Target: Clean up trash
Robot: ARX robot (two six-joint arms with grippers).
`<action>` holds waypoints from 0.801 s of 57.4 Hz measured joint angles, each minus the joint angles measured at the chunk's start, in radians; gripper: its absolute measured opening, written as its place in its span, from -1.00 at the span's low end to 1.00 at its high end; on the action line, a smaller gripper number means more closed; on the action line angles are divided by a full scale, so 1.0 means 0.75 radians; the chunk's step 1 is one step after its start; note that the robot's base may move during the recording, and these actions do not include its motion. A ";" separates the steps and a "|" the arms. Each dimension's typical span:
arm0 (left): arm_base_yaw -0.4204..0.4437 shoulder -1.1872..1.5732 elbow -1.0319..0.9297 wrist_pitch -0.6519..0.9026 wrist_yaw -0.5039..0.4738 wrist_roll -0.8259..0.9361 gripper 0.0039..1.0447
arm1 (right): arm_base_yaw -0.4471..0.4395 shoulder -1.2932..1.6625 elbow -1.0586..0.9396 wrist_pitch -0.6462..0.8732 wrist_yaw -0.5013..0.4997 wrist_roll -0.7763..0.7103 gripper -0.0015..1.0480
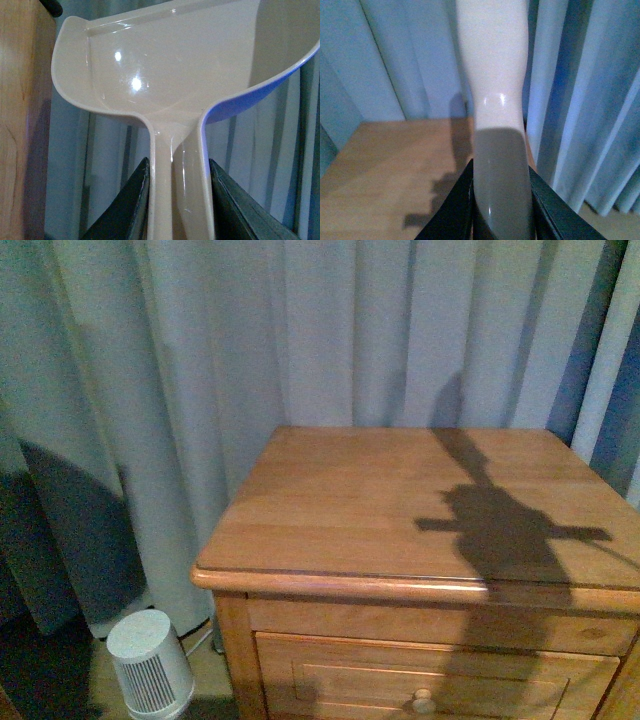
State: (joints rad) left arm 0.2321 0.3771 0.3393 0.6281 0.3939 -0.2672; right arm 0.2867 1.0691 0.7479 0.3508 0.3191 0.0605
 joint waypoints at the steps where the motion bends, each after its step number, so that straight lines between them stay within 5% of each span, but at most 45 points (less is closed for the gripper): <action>1: 0.000 0.000 0.000 0.000 0.000 0.000 -0.45 | 0.000 -0.017 -0.007 0.005 0.001 -0.004 -0.60; 46: 0.000 0.001 0.000 0.000 0.010 0.000 -0.45 | 0.096 -0.536 -0.276 0.099 0.202 -0.209 -0.60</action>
State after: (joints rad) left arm 0.2321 0.3775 0.3393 0.6281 0.4011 -0.2672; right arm 0.3584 0.6674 0.5407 0.4252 0.4706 -0.0963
